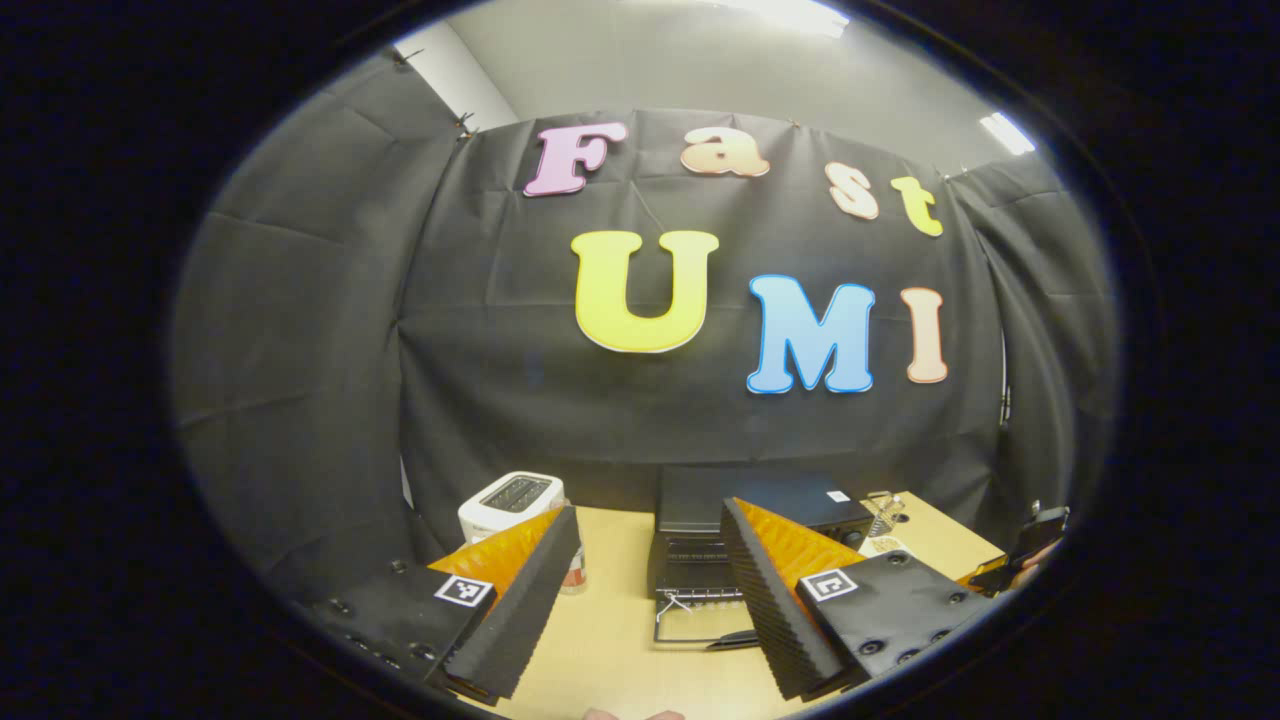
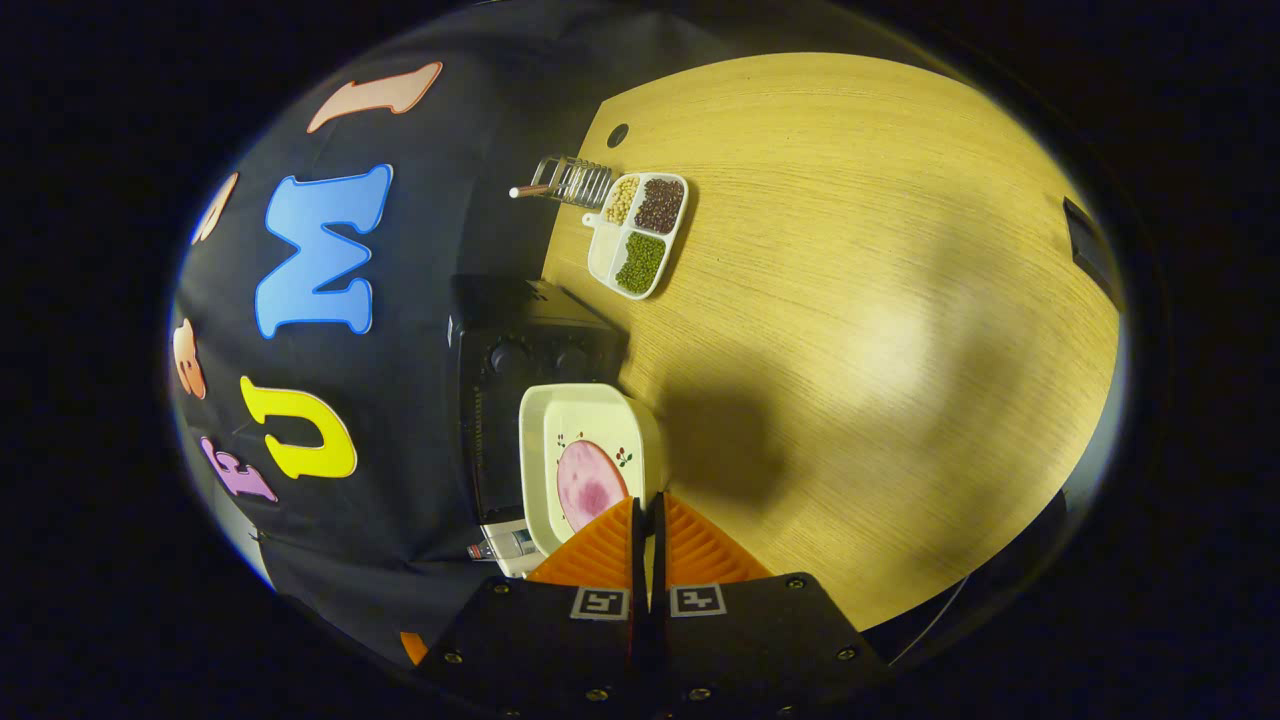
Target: Open the electric oven with the left hand, put the food in, and close the electric oven.
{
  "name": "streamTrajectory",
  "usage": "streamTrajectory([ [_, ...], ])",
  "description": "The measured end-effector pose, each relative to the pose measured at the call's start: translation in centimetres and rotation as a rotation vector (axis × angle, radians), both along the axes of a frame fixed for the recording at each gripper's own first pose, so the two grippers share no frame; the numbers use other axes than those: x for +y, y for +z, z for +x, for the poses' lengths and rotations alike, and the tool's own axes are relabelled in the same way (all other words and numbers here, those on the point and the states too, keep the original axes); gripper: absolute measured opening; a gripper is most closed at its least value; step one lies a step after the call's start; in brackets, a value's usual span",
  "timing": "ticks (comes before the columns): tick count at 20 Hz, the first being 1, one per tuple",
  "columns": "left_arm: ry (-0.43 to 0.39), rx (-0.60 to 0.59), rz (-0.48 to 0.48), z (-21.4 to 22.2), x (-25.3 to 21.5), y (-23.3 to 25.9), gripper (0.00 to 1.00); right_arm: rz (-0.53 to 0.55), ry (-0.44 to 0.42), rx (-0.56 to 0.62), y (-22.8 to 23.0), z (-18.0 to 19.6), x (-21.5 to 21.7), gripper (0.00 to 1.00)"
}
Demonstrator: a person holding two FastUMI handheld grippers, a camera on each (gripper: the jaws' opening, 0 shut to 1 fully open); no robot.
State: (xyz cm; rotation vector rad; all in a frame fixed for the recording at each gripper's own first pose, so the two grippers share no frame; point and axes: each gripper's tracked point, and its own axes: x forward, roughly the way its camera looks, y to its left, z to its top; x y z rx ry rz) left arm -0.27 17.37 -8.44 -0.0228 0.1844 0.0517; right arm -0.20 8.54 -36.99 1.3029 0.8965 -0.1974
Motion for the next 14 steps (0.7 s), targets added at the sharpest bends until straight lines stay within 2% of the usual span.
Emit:
streamTrajectory([
  [1, -0.010, -0.008, 0.008, -0.4, 0.2, 0.4, 0.96, 0.002, -0.006, -0.006, 0.2, 0.4, 0.8, 0.01],
  [3, -0.035, -0.023, 0.024, -0.7, 0.2, 1.1, 1.00, 0.010, -0.010, -0.019, 0.5, 1.3, 2.8, 0.01],
  [7, -0.050, -0.029, 0.052, -1.4, 0.6, 1.8, 1.00, 0.033, -0.072, -0.045, 0.7, 4.2, 5.6, 0.01],
  [8, -0.052, -0.026, 0.051, -1.6, 0.6, 1.8, 0.92, 0.031, -0.082, -0.034, 0.3, 4.6, 6.3, 0.01],
  [9, -0.051, -0.025, 0.051, -1.9, 0.9, 1.8, 0.92, 0.025, -0.089, -0.031, -0.1, 5.4, 6.8, 0.01],
  [12, -0.036, -0.026, 0.070, -2.6, 2.0, 2.4, 1.00, 0.025, -0.117, -0.010, -1.8, 7.3, 8.4, 0.01],
  [14, -0.024, -0.027, 0.087, -3.1, 2.8, 2.9, 1.00, 0.029, -0.150, -0.008, -2.3, 9.1, 9.6, 0.01],
])
